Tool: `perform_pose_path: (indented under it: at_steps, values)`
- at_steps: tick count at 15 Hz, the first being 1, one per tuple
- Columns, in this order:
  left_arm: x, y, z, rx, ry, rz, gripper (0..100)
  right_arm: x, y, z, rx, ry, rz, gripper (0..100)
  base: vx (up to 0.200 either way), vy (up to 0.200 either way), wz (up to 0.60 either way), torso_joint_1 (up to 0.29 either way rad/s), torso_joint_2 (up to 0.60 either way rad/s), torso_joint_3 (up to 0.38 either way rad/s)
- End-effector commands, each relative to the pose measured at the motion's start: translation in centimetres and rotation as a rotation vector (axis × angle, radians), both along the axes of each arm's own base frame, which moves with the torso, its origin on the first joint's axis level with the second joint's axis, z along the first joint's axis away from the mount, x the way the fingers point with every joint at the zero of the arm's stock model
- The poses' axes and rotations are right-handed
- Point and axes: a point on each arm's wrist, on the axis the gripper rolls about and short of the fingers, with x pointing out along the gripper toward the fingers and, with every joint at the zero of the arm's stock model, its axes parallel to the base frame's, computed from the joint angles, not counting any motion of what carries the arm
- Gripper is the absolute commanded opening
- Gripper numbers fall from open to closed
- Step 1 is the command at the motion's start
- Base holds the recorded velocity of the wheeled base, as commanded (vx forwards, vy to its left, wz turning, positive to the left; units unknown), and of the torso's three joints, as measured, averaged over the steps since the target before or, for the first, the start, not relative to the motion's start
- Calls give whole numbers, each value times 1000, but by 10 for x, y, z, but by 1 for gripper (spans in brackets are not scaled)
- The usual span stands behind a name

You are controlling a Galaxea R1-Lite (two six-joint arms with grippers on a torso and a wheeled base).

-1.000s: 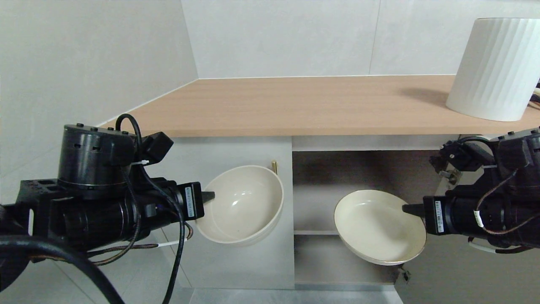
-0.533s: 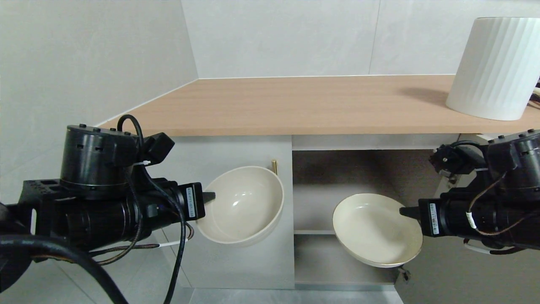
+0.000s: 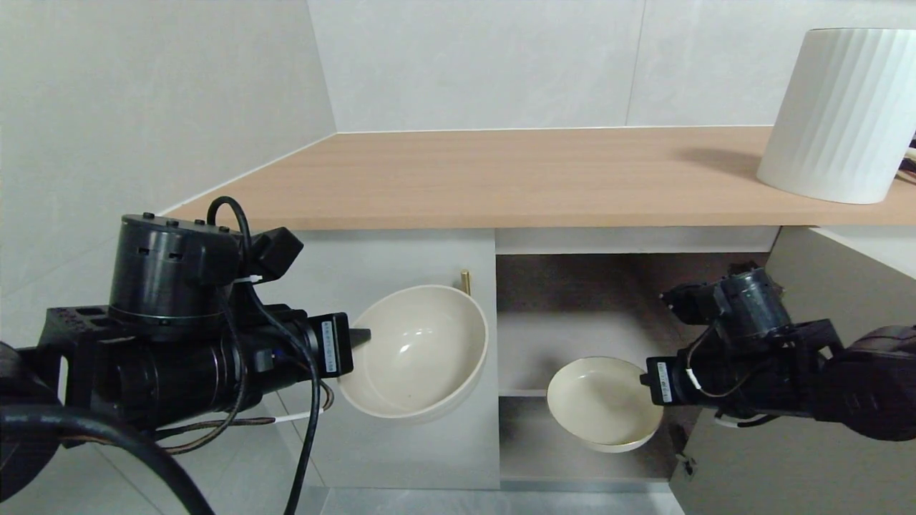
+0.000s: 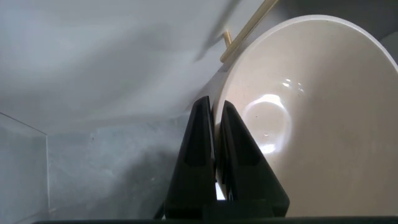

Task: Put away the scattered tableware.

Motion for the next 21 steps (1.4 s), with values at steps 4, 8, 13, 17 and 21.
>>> perform_pose_path:
  at_steps: [4, 8, 13, 17, 21]
  values:
    - [-2, -8, -8, 15, 30, -32, 0, 44, -1, -74, -6, 60, -82, 0, 0, 0, 0, 0, 0, 0]
    - [-1, -15, -21, 24, 83, -82, 0, 65, -5, -97, 31, 4, -138, 0, 0, 0, 0, 0, 0, 0]
    - [6, -25, -41, 54, 152, -113, 0, 95, -8, -119, 38, -37, -236, 0, 0, 0, 0, 0, 0, 0]
    - [6, -24, -41, 54, 150, -111, 0, 111, -9, -128, 17, -77, -289, 0, 0, 0, 0, 0, 0, 0]
    - [6, -25, -41, 55, 151, -114, 0, 133, -12, -138, 16, -109, -350, 0, 0, 0, 0, 0, 0, 0]
